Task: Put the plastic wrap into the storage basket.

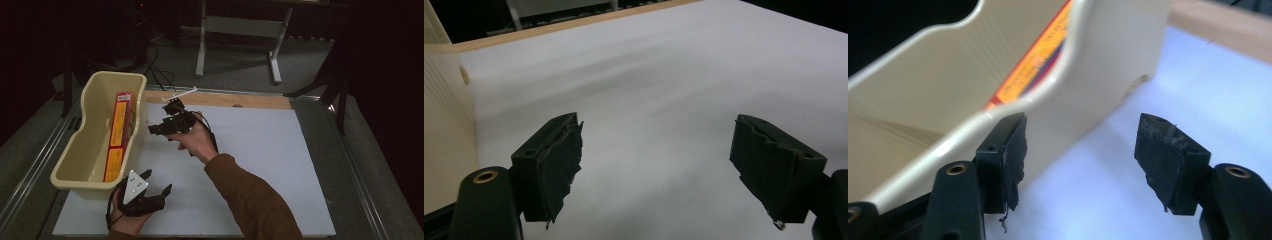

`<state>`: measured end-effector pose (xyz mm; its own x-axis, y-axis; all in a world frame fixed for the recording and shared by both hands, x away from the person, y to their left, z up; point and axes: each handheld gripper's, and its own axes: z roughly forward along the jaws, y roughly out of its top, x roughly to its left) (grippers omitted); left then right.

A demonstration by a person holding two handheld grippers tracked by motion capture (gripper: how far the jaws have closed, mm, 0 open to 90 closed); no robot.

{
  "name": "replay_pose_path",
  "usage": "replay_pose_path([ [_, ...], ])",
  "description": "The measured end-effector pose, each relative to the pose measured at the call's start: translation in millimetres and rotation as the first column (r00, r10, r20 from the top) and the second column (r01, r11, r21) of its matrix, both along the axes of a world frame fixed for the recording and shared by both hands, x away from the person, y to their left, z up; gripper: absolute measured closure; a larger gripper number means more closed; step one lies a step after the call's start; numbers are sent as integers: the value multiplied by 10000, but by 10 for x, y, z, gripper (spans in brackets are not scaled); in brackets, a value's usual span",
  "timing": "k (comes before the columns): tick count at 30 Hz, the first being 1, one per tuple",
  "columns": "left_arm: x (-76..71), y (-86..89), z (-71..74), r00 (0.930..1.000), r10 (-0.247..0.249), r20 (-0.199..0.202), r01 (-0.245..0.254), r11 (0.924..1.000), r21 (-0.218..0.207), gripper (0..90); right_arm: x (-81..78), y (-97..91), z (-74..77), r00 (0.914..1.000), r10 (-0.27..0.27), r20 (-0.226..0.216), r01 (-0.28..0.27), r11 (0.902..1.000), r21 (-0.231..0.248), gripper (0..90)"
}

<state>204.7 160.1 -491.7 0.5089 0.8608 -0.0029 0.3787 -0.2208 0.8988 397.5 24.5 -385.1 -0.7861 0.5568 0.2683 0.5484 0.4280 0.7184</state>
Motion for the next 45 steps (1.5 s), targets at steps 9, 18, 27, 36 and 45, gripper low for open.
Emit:
replay_pose_path([
  [9, -8, -2, 9, 10000, -16, 31, 16, 10000, 46, 204, -164, -439, -82, 9842, -92, 1768, 218, 9973, -695, 360],
  [18, -8, -8, 9, 10000, -21, 17, 21, 10000, 88, 204, -312, -999, -225, 9748, -570, 2159, 712, 9957, -588, 328],
  [27, -5, 7, 10, 10000, 32, 0, -32, 10000, 63, 204, -589, -1751, -462, 9606, -1095, 2553, 1243, 9913, -426, 303],
  [36, -2, 6, 2, 10000, 81, -17, -81, 9999, 79, 204, -1015, -2490, -753, 9289, -1777, 3250, 2033, 9780, -463, 292],
  [45, -4, -2, 1, 10000, 88, -25, -88, 9999, 143, 204, -1328, -2982, -890, 9031, -2490, 3500, 2472, 9676, 505, 293],
])
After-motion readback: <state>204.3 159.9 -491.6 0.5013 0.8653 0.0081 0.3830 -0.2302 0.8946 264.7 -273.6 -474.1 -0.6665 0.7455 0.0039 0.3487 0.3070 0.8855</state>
